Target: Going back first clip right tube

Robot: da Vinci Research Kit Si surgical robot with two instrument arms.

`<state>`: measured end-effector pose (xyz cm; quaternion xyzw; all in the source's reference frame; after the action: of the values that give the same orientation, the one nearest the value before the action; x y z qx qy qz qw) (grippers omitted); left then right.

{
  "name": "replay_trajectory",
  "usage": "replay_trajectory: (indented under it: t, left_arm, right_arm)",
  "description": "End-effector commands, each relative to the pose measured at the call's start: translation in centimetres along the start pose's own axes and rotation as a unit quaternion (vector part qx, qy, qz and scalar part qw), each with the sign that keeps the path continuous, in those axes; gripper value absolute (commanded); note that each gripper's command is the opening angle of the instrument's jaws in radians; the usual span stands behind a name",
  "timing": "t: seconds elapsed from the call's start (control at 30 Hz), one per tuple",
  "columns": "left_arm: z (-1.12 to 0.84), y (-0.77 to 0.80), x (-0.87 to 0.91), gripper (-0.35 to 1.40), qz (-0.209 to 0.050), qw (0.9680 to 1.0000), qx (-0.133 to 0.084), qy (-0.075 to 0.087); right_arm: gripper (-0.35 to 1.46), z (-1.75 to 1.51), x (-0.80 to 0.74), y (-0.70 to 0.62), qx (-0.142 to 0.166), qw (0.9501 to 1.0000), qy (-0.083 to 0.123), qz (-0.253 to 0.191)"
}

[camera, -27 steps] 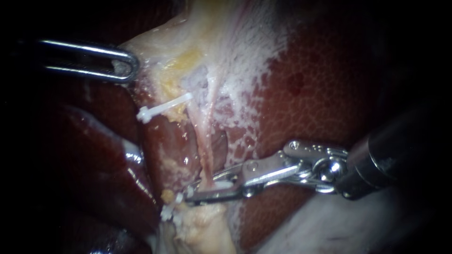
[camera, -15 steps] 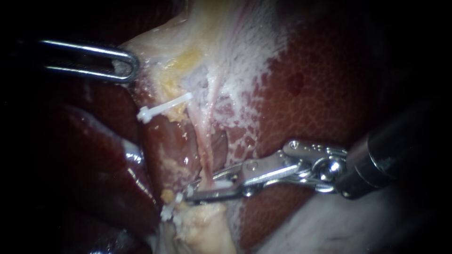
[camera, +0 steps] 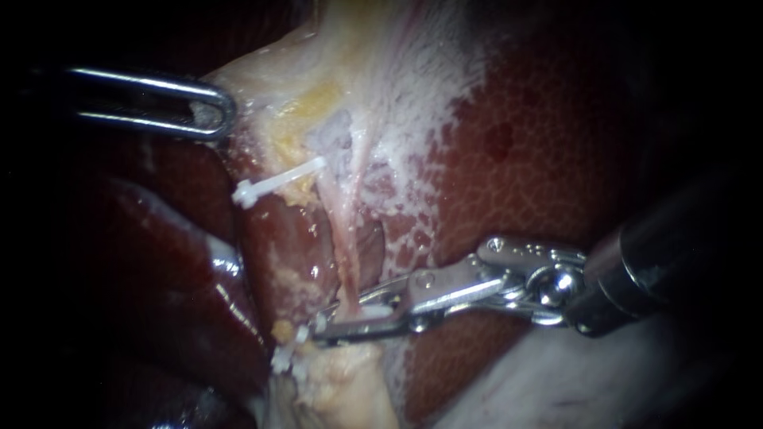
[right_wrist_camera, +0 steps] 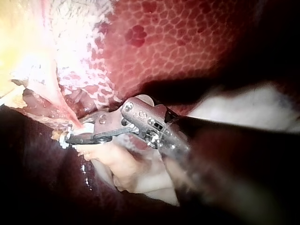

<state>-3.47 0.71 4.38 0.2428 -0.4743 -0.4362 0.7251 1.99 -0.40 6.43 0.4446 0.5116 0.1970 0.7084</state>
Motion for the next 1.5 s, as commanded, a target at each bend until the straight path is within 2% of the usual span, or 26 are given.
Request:
replay_trajectory:
  t: [0.03,0.2,0.43,0.57,0.73,0.93,1.1,1.33,1.5]
  left_arm:
    - [0.0,0.0,0.0,-0.35,0.0,1.0,0.0,0.0]
    - [0.0,0.0,0.0,-0.35,0.0,1.0,0.001,0.0]
    - [0.0,0.0,0.0,-0.35,0.0,1.0,0.001,0.0]
    - [0.0,0.0,0.0,-0.35,0.0,1.0,0.001,0.0]
    - [0.0,-0.01,0.0,-0.35,0.0,1.0,0.001,0.0]
    - [-0.01,0.0,0.01,-0.35,0.0,1.0,0.001,0.001]
    - [-0.01,0.0,0.01,-0.35,0.0,1.0,0.001,0.001]
    - [0.0,0.0,0.04,-0.35,0.001,1.0,0.001,0.0]
    - [0.0,0.02,0.06,-0.35,0.002,1.0,0.002,0.001]
  right_arm:
    - [0.3,-0.01,0.0,0.01,0.0,0.9999,-0.001,-0.013]
    - [0.46,0.02,0.02,0.03,-0.003,0.9957,-0.007,-0.092]
    - [0.52,0.03,0.03,0.05,-0.006,0.9876,-0.012,-0.156]
    - [0.53,0.04,0.03,0.07,-0.007,0.9842,-0.014,-0.177]
    - [0.55,0.02,0.03,0.08,-0.008,0.9836,-0.013,-0.18]
    - [0.56,-0.11,0.02,0.02,-0.016,0.9837,-0.01,-0.179]
    - [0.6,-0.3,0.01,-0.03,-0.055,0.9829,0.005,-0.175]
    - [0.6,-0.62,0.01,-0.13,-0.068,0.9836,0.012,-0.167]
    - [0.6,-0.88,0.05,-0.2,-0.07,0.9813,0.011,-0.179]
